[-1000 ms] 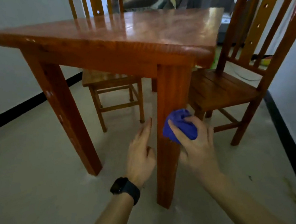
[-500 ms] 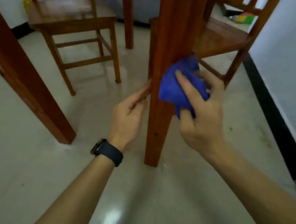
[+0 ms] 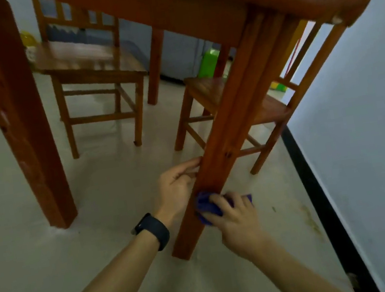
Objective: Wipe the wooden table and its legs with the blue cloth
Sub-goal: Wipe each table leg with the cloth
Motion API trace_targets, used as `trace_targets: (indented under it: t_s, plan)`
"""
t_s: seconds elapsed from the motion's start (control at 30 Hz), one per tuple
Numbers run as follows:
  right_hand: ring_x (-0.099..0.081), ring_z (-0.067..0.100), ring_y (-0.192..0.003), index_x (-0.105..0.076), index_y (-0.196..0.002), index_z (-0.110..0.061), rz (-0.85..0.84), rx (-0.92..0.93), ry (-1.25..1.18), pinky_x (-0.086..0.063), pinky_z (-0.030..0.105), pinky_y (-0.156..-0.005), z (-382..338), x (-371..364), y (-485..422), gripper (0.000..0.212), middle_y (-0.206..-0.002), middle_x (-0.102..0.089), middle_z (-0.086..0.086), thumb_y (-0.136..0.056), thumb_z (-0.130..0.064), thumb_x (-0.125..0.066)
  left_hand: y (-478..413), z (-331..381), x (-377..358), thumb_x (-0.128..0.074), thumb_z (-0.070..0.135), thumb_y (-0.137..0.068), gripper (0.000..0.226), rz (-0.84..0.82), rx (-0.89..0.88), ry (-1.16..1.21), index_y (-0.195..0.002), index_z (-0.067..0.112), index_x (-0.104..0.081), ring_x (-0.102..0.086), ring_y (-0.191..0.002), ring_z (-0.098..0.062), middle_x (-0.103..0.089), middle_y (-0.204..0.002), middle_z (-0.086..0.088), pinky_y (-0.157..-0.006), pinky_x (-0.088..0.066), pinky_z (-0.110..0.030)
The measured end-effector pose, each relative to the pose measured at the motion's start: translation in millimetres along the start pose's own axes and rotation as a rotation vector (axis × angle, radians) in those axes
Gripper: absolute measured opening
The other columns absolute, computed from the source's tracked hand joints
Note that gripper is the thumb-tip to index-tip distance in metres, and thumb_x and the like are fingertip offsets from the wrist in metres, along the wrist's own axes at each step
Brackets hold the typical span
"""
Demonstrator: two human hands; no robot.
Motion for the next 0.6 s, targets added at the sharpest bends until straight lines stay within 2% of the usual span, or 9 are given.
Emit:
trace_targets:
  t_s: [0.07, 0.1, 0.2, 0.3, 0.37, 0.43, 0.5, 0.53, 0.6]
  plan:
    - [-0.045, 0.031, -0.107, -0.06, -0.126, -0.035, -0.054, -0.019, -0.082, -0.053, 0.048, -0.079, -6.3, -6.3, 2.8, 0.066, -0.131, -0.043, -0.002, -0.065, -0.02, -0.077, 1.4, 5.9, 2.1, -0.037, -0.017, -0.093, 0.044, -0.014, 0.017, -0.006, -0.118, 0.001, -0.068, -0.068, -0.083, 0.004, -0.069, -0.113, -0.005, -0.069, -0.049, -0.007]
    - [-0.047, 0.031, -0.106, -0.058, -0.128, -0.034, -0.006, -0.069, -0.125, -0.053, 0.048, -0.08, -5.0, 3.1, -0.3, 0.066, -0.131, -0.042, -0.001, -0.066, -0.019, -0.076, 2.5, 8.5, 3.3, -0.037, -0.017, -0.093, 0.043, -0.027, 0.026, -0.006, -0.116, 0.001, -0.069, -0.068, -0.082, 0.005, -0.069, -0.11, -0.003, -0.069, -0.049, -0.007]
    - [-0.051, 0.036, -0.107, -0.049, -0.133, -0.027, 0.347, -0.161, -0.2, -0.05, 0.049, -0.087, 7.7, 69.3, -27.3, 0.074, -0.135, -0.04, 0.009, -0.067, -0.016, -0.079, 5.7, 14.5, 10.0, -0.039, -0.016, -0.093, 0.044, -0.062, 0.018, -0.029, -0.112, 0.012, -0.067, -0.068, -0.084, 0.006, -0.068, -0.103, 0.004, -0.071, -0.05, -0.009]
    - [-0.044, 0.036, -0.118, -0.047, -0.139, -0.018, 0.714, -0.268, -0.216, -0.037, 0.041, -0.101, 34.5, 146.9, -62.1, 0.068, -0.135, -0.04, 0.017, -0.076, -0.013, -0.075, 2.4, 16.3, 15.9, -0.042, -0.013, -0.092, 0.044, -0.058, 0.011, -0.083, -0.112, 0.014, -0.07, -0.067, -0.104, -0.008, -0.07, -0.111, 0.007, -0.081, -0.051, -0.013]
    - [-0.044, 0.036, -0.119, -0.05, -0.139, -0.016, 0.821, -0.31, -0.208, -0.031, 0.036, -0.104, 45.3, 162.9, -75.1, 0.061, -0.133, -0.045, 0.02, -0.081, -0.012, -0.07, -2.9, 18.5, 16.9, -0.042, -0.012, -0.092, 0.044, -0.027, -0.014, -0.088, -0.118, 0.011, -0.069, -0.066, -0.111, -0.014, -0.07, -0.117, 0.003, -0.088, -0.053, -0.019]
    - [-0.048, 0.039, -0.117, -0.051, -0.137, -0.019, 0.782, -0.264, -0.14, -0.03, 0.038, -0.103, 40.0, 138.6, -72.1, 0.056, -0.134, -0.045, 0.016, -0.083, -0.014, -0.066, -4.5, 22.8, 11.3, -0.043, -0.01, -0.093, 0.043, -0.014, -0.042, -0.078, -0.119, 0.014, -0.068, -0.066, -0.107, -0.01, -0.07, -0.115, 0.003, -0.084, -0.053, -0.017]
    - [-0.047, 0.041, -0.114, -0.052, -0.132, -0.025, 0.644, -0.175, -0.083, -0.036, 0.044, -0.099, 23.6, 83.6, -50.3, 0.05, -0.135, -0.041, 0.012, -0.083, -0.016, -0.059, -2.8, 26.0, 2.1, -0.043, -0.008, -0.095, 0.041, -0.021, -0.066, -0.067, -0.116, 0.018, -0.066, -0.068, -0.1, -0.004, -0.07, -0.109, 0.007, -0.079, -0.052, -0.015]
    - [-0.046, 0.039, -0.113, -0.055, -0.128, -0.026, 0.547, -0.127, -0.087, -0.043, 0.047, -0.094, 14.9, 51.2, -34.4, 0.047, -0.135, -0.042, 0.01, -0.082, -0.017, -0.056, -1.0, 25.9, -1.9, -0.042, -0.01, -0.095, 0.042, -0.025, -0.066, -0.045, -0.116, 0.019, -0.065, -0.068, -0.098, -0.001, -0.07, -0.108, 0.007, -0.079, -0.052, -0.015]
    - [-0.046, 0.034, -0.112, -0.062, -0.124, -0.031, 0.214, -0.026, -0.107, -0.052, 0.049, -0.083, -3.3, -16.6, -4.0, 0.046, -0.134, -0.047, 0.005, -0.08, -0.02, -0.057, 2.7, 24.0, -5.1, -0.041, -0.009, -0.097, 0.042, -0.039, -0.056, -0.051, -0.119, 0.019, -0.063, -0.067, -0.098, 0.004, -0.068, -0.112, 0.008, -0.078, -0.051, -0.011]
Point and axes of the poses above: each hand's wrist, its own y-axis away from the middle knuckle, its own x-axis out of the back of the hand, z = x × y, the point moved 6 cm from there along -y, towards the middle knuckle
